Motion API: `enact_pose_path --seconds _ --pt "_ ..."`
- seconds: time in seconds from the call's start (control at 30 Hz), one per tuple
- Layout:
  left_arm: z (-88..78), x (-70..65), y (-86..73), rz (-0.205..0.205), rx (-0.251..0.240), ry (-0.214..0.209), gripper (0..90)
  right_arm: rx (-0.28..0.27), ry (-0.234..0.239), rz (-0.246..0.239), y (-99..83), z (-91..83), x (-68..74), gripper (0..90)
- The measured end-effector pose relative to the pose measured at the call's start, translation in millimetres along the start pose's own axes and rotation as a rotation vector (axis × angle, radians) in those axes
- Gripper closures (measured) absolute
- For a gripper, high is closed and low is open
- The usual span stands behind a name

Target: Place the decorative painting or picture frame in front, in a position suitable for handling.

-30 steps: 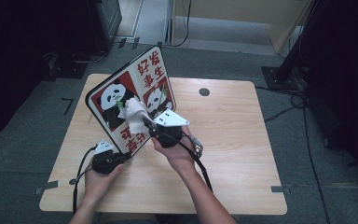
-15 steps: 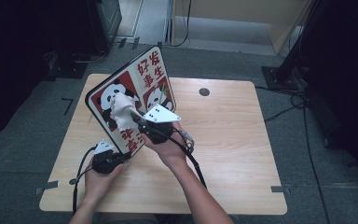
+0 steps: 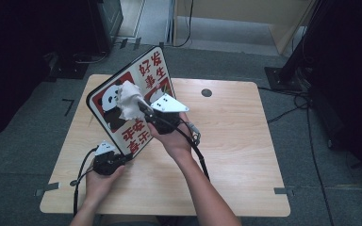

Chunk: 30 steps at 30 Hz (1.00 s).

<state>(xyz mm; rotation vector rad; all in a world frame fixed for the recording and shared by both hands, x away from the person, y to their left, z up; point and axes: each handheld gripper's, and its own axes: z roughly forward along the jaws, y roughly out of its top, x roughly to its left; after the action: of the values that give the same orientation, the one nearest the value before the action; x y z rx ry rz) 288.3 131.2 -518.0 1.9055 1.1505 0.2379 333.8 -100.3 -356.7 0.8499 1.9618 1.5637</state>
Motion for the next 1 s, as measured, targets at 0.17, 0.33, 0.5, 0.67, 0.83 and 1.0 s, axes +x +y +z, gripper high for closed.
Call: enact_pose_path --seconds 0.17,0.33,0.5,0.67,0.83,1.0 --pt "0.0 0.0 0.1 -0.001 0.000 0.000 79.1 -0.013 -0.016 0.016 6.6 1.7 -7.7 81.0" --pt "0.2 0.4 0.3 0.002 0.001 -0.005 79.2 -0.009 0.023 -0.003 6.0 6.2 6.1 80.9" --pt "0.2 0.3 0.3 0.007 0.004 -0.010 79.3 -0.012 0.072 -0.022 6.2 13.5 25.7 80.8" --pt "0.2 0.5 0.5 0.008 0.006 -0.012 79.3 -0.024 0.124 -0.044 11.0 16.9 41.8 80.8" --pt "0.1 0.3 0.5 0.009 0.007 -0.011 79.3 -0.031 0.141 -0.079 18.1 20.2 48.1 80.7" --pt "0.3 0.3 0.5 0.012 0.006 -0.011 79.3 -0.043 0.080 -0.039 23.5 23.4 34.1 80.7"
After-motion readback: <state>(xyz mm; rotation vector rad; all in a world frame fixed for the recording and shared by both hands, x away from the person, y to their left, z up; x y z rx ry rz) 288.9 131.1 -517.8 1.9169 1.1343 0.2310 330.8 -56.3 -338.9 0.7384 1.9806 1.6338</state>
